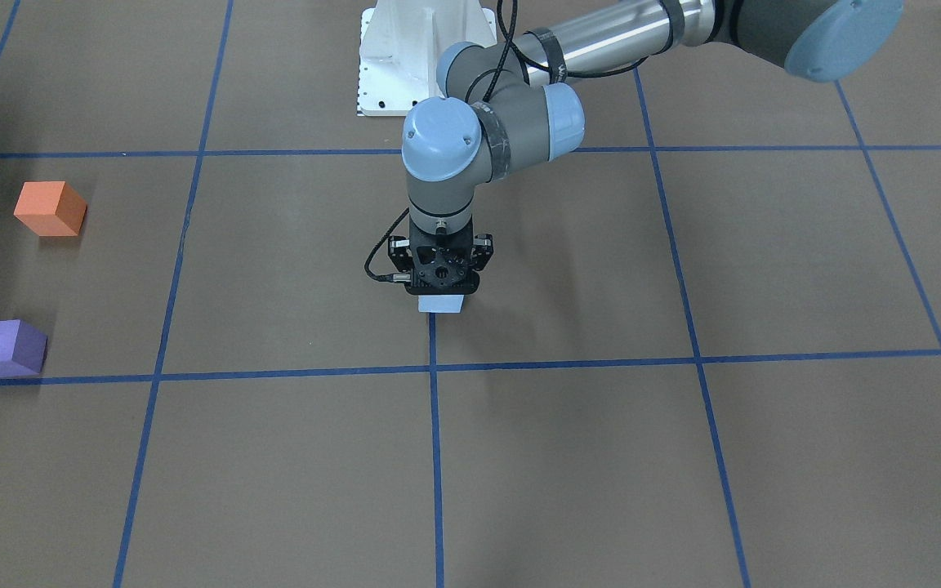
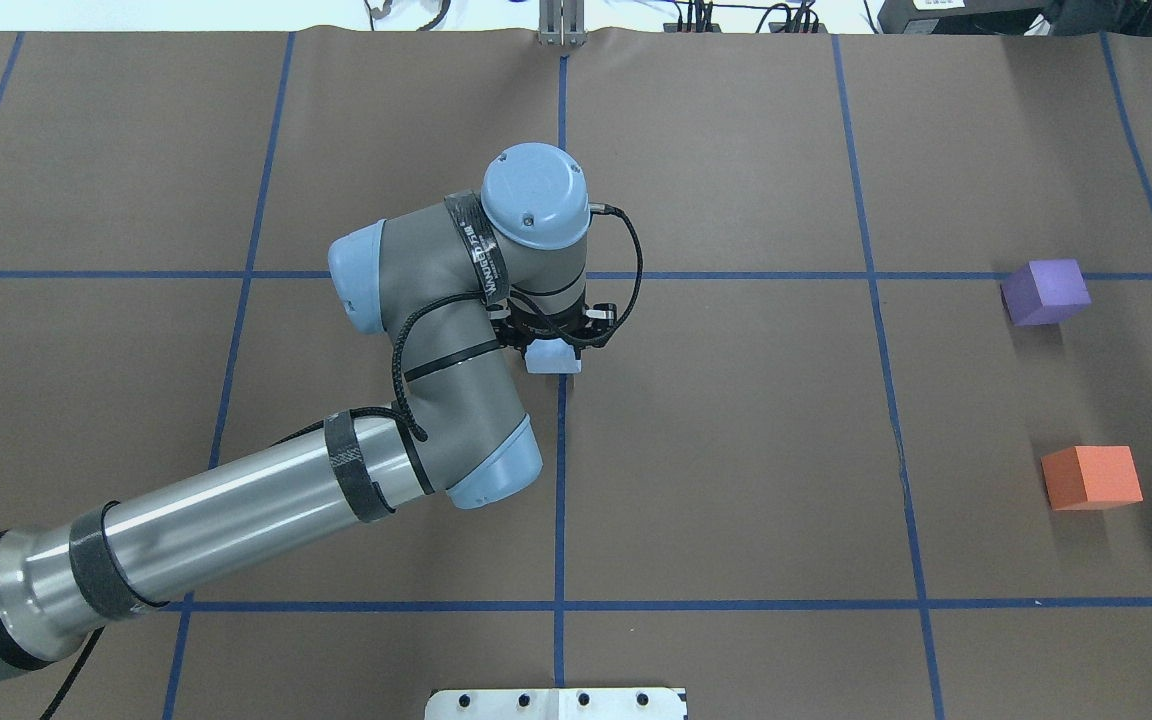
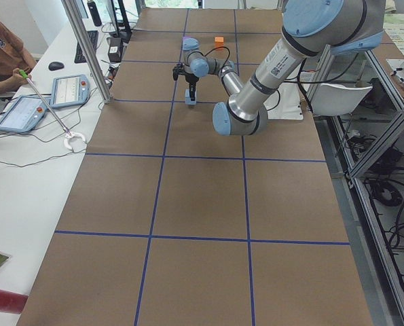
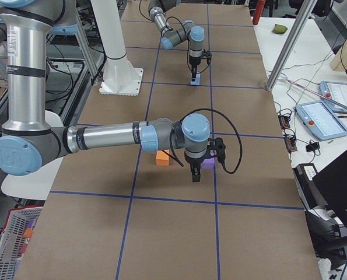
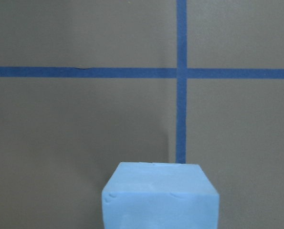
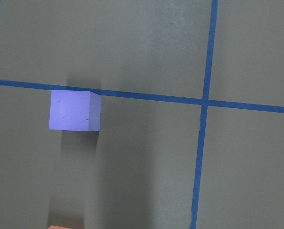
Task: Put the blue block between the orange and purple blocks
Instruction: 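Carry the light blue cube with the left gripper to the table center and release, then withdraw the left gripper while the right gripper moves over the light blue cube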
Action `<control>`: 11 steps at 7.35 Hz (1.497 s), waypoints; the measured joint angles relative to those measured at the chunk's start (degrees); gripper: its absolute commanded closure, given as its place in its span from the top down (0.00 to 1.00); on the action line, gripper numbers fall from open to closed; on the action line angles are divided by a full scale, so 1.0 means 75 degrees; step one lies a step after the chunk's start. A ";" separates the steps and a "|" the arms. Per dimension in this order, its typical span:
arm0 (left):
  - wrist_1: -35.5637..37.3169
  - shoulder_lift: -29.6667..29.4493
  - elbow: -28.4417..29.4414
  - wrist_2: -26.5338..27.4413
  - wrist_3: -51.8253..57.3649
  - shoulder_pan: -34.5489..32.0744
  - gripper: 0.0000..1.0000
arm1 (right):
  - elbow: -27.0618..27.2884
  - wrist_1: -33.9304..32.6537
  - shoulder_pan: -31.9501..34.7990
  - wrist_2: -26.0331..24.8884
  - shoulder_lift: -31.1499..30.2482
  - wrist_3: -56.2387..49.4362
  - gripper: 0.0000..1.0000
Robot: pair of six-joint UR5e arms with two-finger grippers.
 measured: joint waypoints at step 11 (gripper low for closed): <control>0.1912 0.1784 -0.3273 -0.1024 0.1495 -0.1788 1.00 | 0.1327 -0.3548 -0.2181 -0.0731 0.4049 0.3088 1.00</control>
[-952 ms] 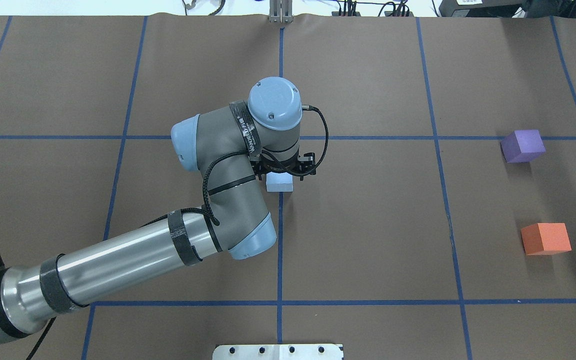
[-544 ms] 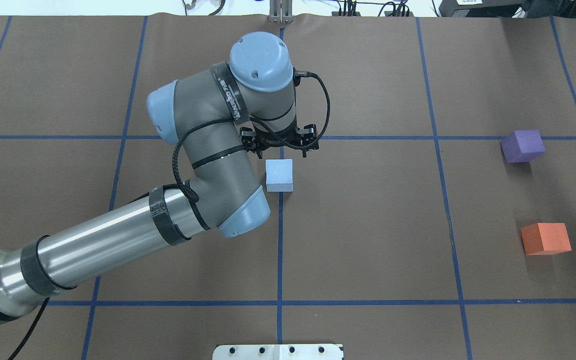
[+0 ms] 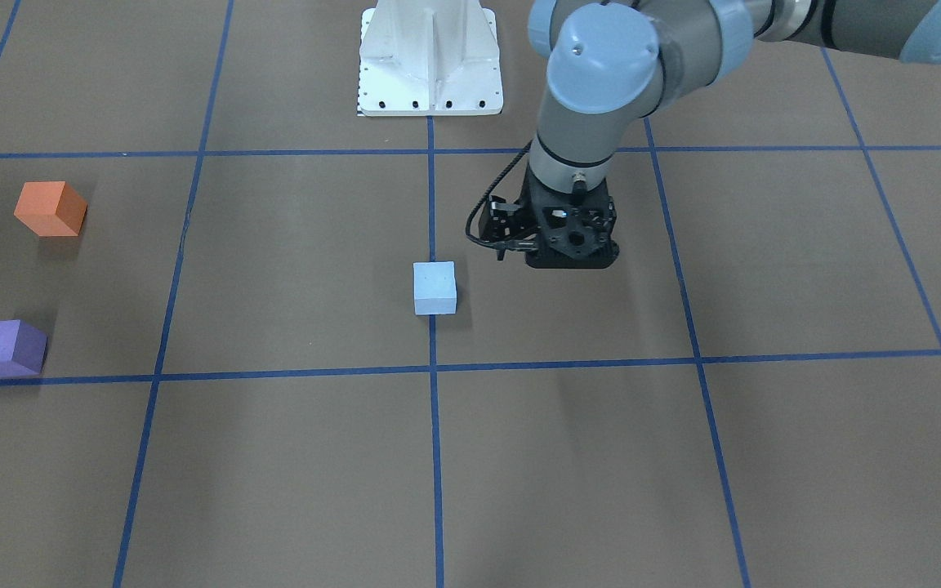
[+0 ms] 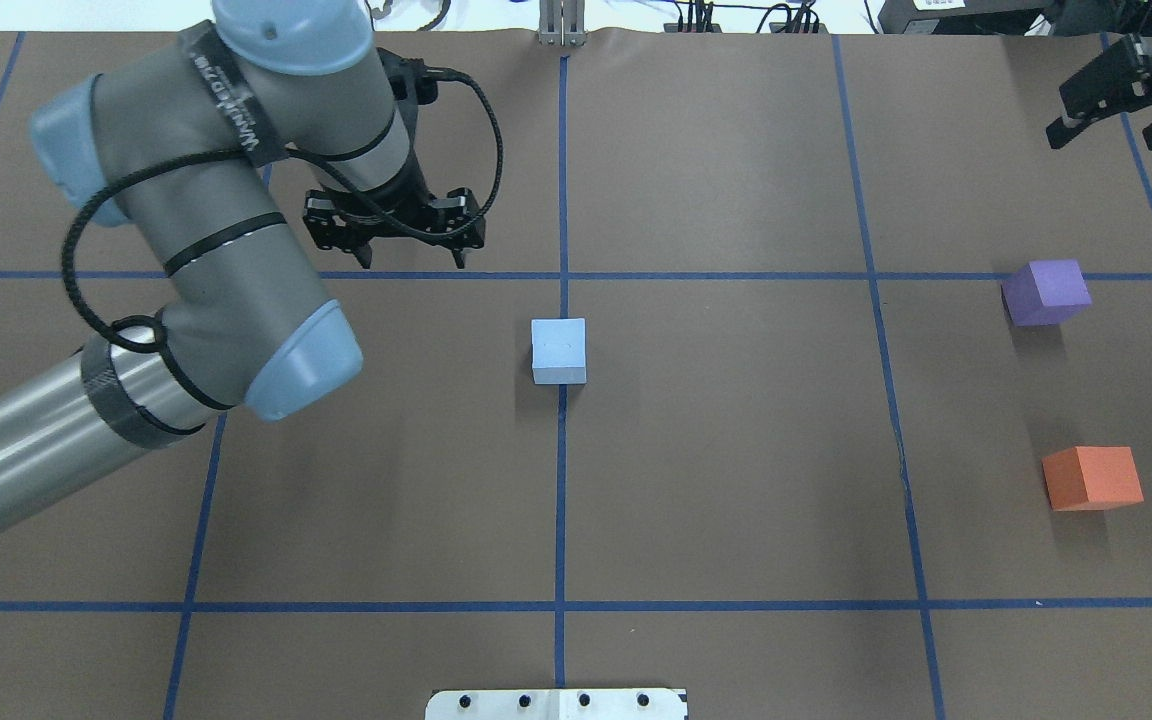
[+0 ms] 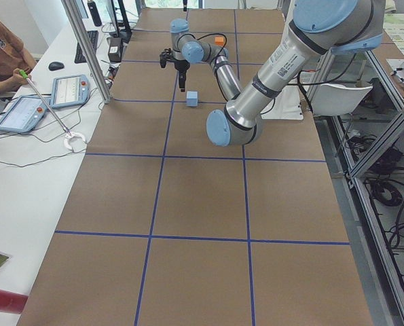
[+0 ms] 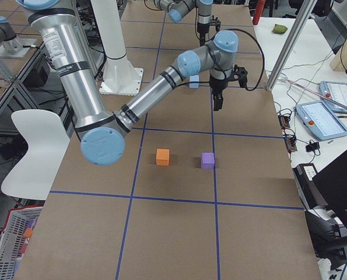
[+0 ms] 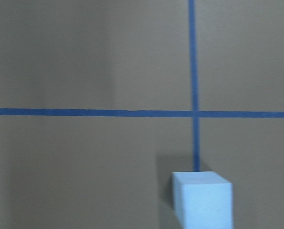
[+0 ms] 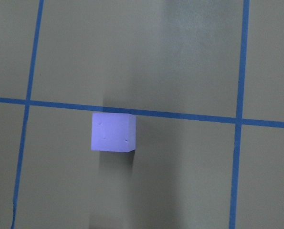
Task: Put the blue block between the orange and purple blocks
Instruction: 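Withdraw the left gripper while the right gripper moves over the light blue cube, then lower the right gripper and grasp the light blue cube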
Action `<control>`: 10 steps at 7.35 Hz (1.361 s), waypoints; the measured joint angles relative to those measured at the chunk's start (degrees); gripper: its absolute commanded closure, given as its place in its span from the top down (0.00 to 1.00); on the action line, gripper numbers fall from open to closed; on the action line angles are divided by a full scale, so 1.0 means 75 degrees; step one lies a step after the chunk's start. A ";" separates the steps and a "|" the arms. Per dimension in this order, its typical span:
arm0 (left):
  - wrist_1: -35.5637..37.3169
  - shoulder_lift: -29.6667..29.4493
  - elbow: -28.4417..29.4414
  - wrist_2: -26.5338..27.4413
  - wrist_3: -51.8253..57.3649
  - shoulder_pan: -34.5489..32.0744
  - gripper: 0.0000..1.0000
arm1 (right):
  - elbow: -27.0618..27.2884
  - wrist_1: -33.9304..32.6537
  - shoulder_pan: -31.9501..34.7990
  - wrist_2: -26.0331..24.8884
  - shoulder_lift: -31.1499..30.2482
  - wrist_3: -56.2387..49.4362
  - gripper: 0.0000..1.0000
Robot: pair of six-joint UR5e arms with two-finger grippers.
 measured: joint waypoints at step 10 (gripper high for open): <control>0.0031 0.3634 -0.1283 -0.0617 0.4779 -0.2926 1.00 | -0.3819 0.3205 -0.5214 -0.3385 0.3548 0.5024 1.00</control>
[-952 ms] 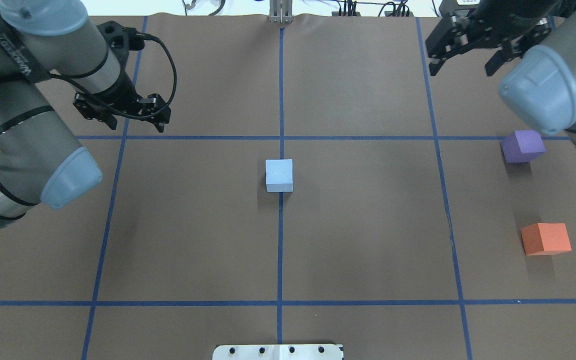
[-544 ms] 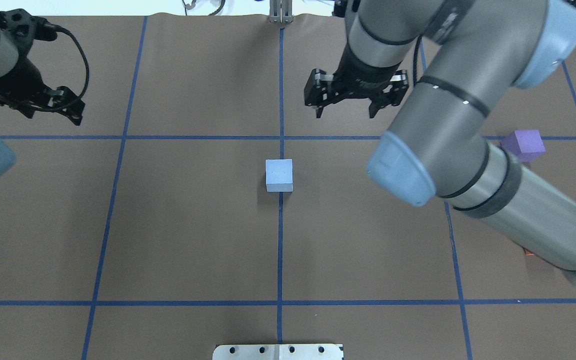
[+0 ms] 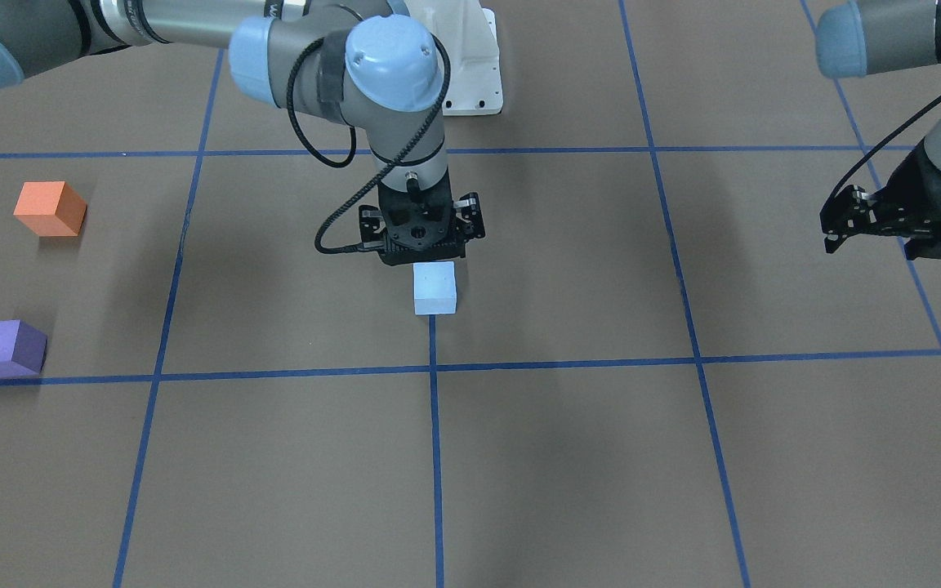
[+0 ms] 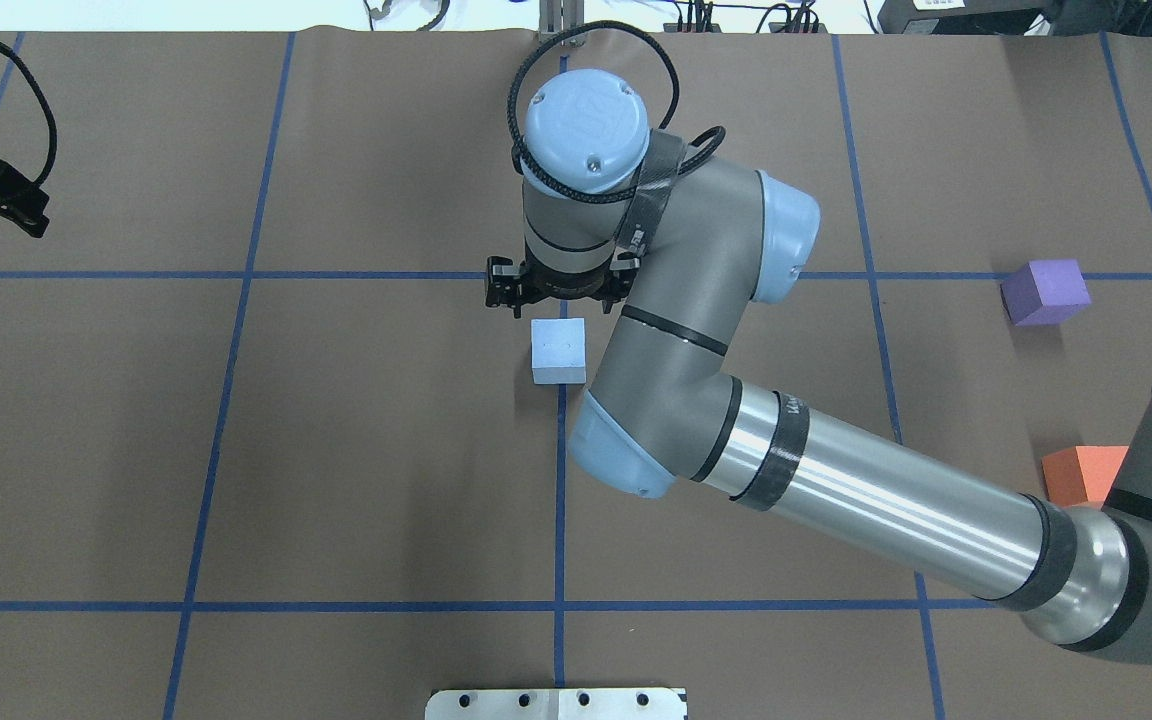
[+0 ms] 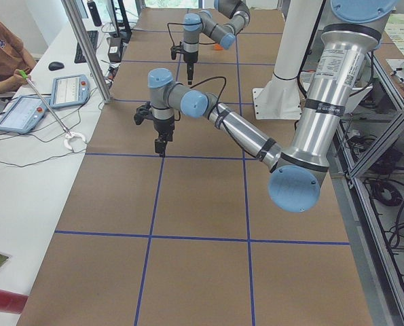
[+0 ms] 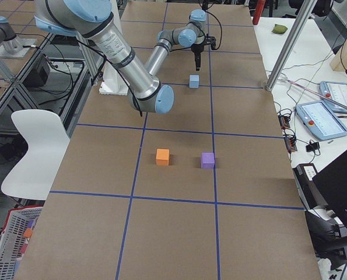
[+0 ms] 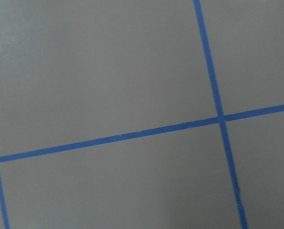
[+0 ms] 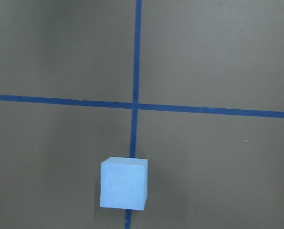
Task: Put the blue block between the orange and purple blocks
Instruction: 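Lower the right gripper and grasp the light blue cube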
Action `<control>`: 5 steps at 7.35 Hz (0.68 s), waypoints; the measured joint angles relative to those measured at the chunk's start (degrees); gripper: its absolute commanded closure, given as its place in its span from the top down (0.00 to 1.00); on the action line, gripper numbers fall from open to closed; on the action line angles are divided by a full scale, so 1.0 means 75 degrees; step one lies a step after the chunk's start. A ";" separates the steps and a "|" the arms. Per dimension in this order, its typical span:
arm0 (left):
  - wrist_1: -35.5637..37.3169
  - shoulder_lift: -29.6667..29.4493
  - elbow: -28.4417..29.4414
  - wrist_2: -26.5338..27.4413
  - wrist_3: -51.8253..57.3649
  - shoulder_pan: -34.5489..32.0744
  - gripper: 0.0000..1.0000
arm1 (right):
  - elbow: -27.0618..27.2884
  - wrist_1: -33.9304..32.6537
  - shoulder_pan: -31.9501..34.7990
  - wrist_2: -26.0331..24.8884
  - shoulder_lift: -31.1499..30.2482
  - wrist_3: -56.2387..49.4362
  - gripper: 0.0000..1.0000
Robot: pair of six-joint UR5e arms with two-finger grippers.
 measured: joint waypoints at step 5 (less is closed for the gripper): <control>-0.0065 0.0026 0.0152 0.0018 0.0054 -0.0012 1.00 | -0.0825 0.0382 -0.0401 -0.0482 0.0069 -0.0095 1.00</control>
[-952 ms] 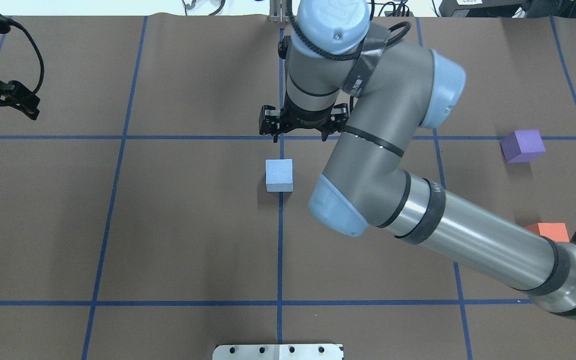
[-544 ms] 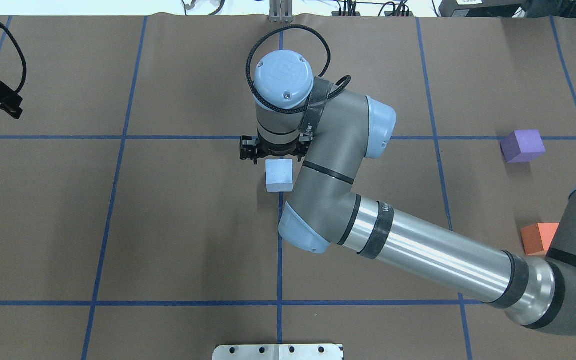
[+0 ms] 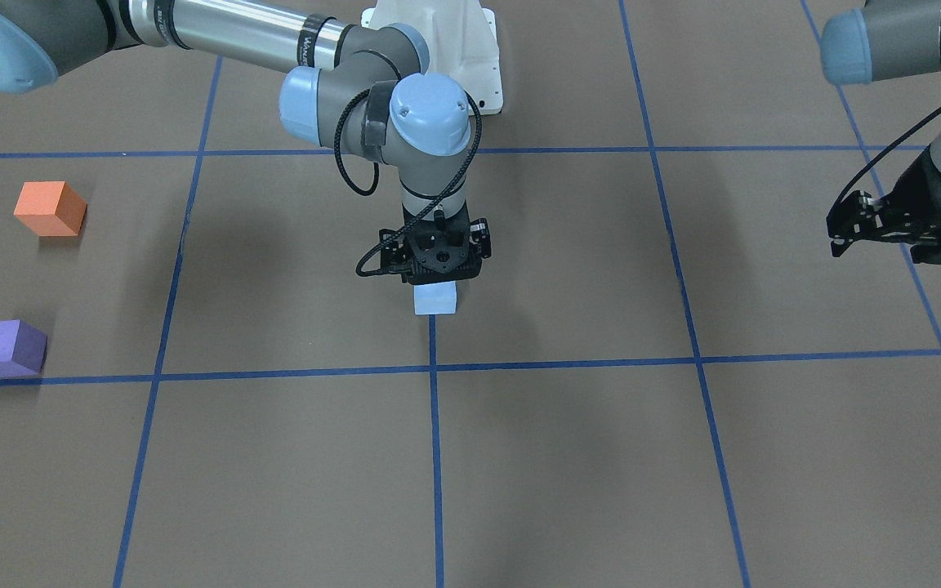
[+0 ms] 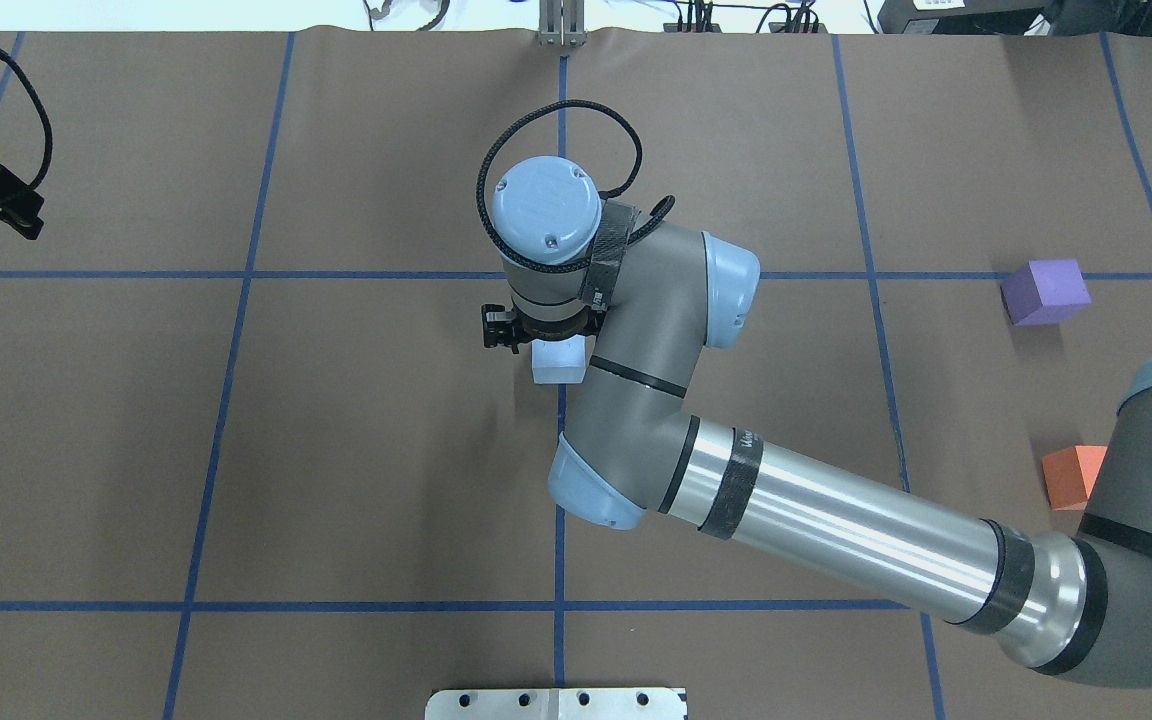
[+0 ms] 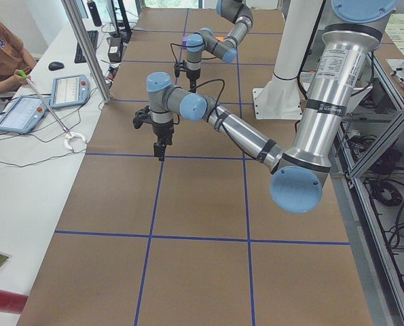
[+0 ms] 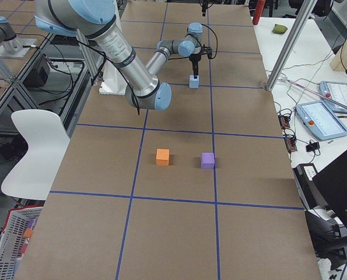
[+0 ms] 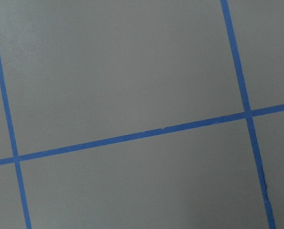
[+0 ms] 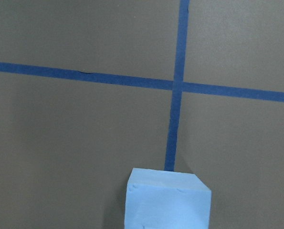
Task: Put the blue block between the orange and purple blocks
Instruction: 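Lower the right gripper and grasp the light blue cube, then carry the light blue cube with the right gripper toward the purple cube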
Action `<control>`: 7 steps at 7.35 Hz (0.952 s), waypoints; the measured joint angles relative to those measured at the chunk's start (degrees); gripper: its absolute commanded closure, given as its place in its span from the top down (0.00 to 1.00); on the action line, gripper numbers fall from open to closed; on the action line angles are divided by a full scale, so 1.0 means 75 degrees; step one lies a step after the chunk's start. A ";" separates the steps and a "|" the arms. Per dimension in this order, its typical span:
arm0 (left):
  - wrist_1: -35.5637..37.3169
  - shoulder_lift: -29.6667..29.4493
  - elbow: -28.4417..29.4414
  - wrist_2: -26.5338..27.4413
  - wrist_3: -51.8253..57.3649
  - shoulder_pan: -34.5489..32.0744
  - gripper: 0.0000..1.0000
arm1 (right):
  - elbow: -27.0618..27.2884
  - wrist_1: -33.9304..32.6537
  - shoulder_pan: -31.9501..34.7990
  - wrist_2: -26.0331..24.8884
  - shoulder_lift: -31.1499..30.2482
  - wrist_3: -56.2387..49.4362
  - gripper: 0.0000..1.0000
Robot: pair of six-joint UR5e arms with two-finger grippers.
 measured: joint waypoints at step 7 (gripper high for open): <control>-0.0007 -0.0008 0.0034 0.0036 -0.0010 0.0022 1.00 | -0.0776 0.0877 -0.0102 -0.0123 -0.0020 0.0172 0.03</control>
